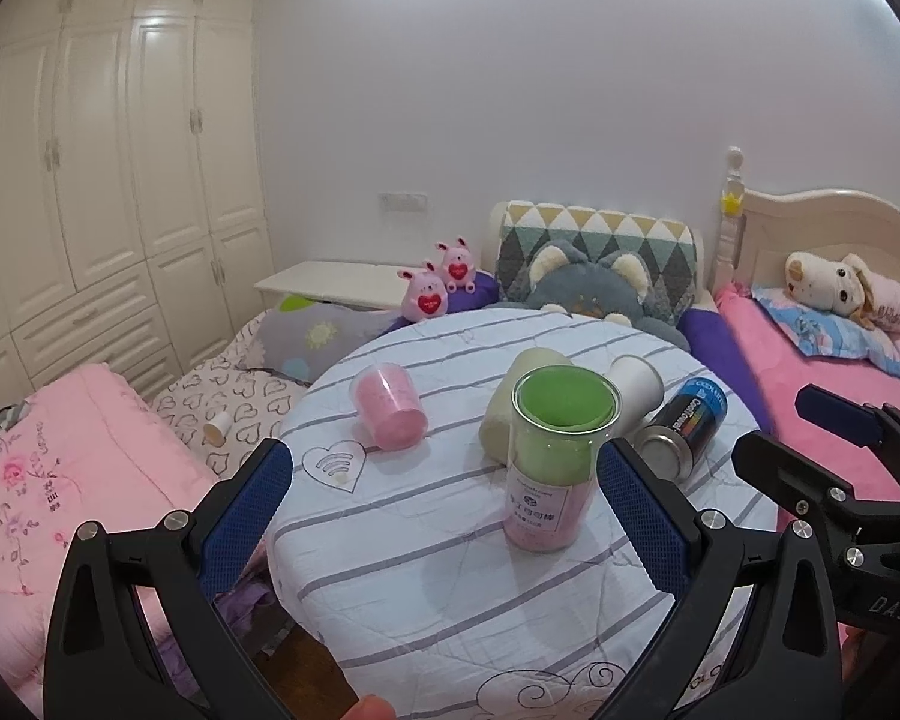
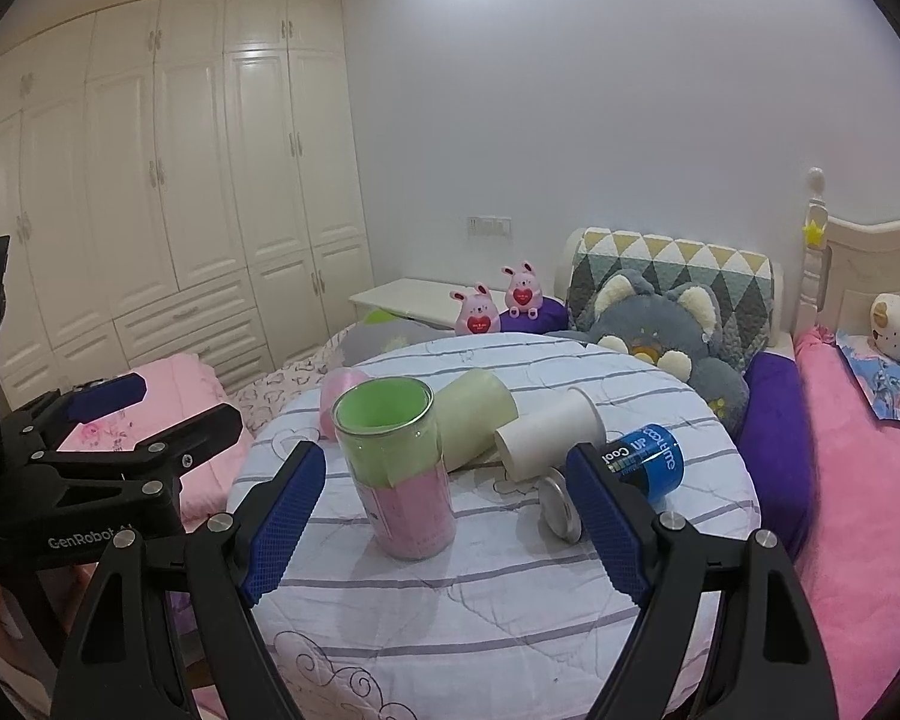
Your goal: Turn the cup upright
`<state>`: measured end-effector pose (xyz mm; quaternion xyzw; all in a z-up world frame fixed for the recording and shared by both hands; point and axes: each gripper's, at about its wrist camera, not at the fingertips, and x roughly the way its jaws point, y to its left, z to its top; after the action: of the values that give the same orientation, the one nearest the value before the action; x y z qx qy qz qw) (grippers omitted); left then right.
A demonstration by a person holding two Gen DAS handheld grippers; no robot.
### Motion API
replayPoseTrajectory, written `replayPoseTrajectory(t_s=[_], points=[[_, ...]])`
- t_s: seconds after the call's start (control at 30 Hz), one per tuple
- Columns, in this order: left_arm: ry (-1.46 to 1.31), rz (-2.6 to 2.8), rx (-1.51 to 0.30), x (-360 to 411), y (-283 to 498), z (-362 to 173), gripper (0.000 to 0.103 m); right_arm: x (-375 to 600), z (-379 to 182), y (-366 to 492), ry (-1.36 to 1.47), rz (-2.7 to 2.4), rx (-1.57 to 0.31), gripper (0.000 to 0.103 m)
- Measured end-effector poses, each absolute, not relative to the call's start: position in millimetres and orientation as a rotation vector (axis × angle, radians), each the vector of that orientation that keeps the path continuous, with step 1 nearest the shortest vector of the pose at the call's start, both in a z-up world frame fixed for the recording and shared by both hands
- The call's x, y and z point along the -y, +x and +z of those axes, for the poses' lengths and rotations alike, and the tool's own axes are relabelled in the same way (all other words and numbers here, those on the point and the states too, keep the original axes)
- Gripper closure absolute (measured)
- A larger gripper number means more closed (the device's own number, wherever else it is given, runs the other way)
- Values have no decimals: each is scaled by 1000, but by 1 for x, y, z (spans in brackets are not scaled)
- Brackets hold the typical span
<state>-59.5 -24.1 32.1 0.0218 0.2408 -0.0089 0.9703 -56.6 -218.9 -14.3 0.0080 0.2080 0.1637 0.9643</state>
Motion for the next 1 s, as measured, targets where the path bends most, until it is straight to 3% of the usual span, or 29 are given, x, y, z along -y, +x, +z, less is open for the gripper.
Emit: replayPoseTrajectory(t_s=[1.0], points=[[45, 6, -527, 17, -34, 17, 0, 215, -32, -33, 15, 309, -500, 19]])
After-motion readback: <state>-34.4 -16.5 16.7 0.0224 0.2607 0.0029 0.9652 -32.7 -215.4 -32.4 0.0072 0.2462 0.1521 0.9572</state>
